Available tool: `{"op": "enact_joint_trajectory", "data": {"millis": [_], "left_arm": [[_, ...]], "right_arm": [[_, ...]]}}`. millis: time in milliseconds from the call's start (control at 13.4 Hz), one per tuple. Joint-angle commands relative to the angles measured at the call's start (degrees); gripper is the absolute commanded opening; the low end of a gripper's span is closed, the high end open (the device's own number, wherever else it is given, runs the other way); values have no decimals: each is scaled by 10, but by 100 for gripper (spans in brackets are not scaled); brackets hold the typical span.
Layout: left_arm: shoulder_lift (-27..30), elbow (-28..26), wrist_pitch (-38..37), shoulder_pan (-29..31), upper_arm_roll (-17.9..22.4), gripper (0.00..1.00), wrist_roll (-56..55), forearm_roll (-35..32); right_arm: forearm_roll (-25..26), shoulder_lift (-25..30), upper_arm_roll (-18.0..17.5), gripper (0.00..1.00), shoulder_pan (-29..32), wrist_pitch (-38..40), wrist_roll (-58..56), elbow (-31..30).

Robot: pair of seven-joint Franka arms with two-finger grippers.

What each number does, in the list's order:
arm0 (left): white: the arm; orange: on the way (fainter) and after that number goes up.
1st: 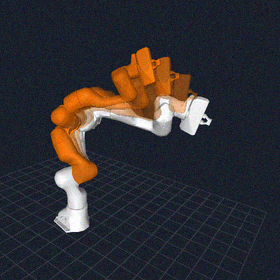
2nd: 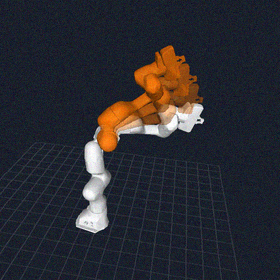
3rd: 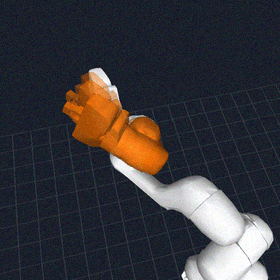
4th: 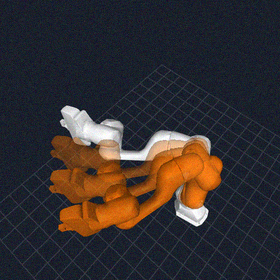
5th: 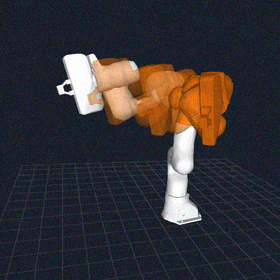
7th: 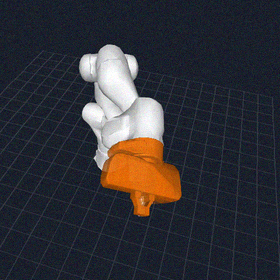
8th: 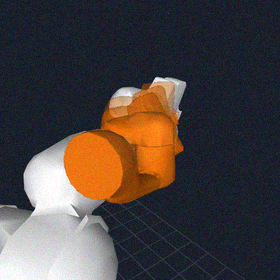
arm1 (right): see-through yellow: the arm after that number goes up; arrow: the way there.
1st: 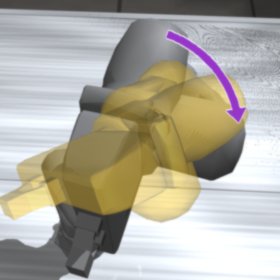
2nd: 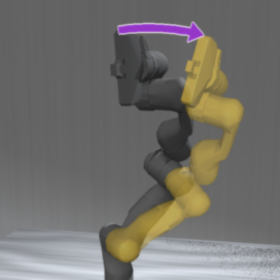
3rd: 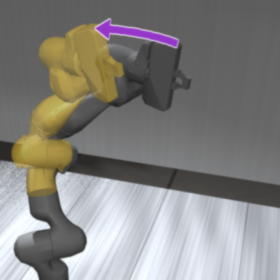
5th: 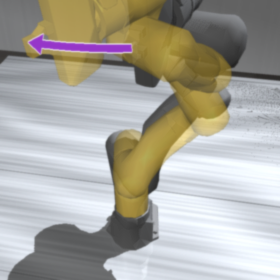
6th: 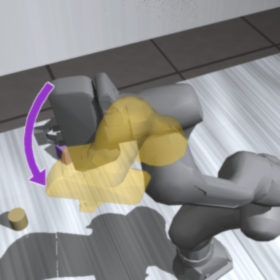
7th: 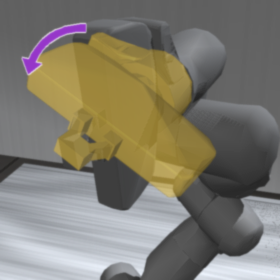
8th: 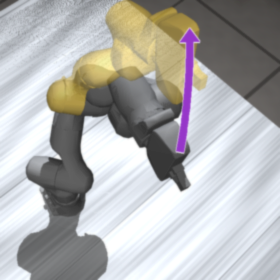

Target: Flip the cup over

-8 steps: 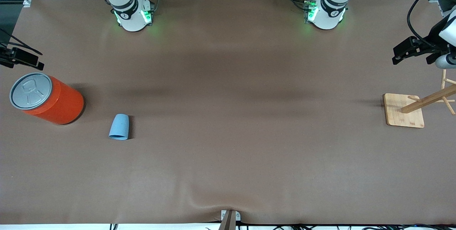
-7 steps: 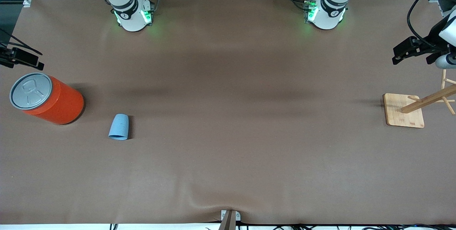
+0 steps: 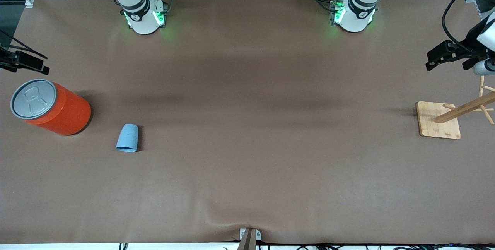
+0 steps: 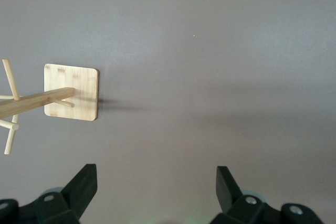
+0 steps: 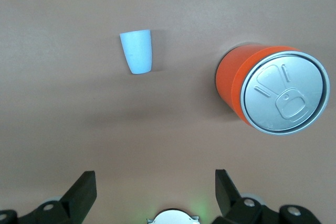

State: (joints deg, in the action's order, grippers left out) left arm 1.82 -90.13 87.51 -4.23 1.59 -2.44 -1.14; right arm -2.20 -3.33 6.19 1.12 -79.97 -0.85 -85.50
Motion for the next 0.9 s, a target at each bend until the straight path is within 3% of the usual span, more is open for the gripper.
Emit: {"op": "enact_joint_trajectory", "data": {"millis": [0,373,821], "left_arm": [[-1,4,-1,4,0,100,-2,10],[-1,4,-2,4,0,100,-5,10],[-1,3,-3,4,0,100,-1,18]], "right_arm": [[-2,-16,-7,100,-4,-21,6,-29],[-2,-37,-7,100,-48,-201,3,-165],[-2,-98,-8,100,-54,-380,3,-270]]}}
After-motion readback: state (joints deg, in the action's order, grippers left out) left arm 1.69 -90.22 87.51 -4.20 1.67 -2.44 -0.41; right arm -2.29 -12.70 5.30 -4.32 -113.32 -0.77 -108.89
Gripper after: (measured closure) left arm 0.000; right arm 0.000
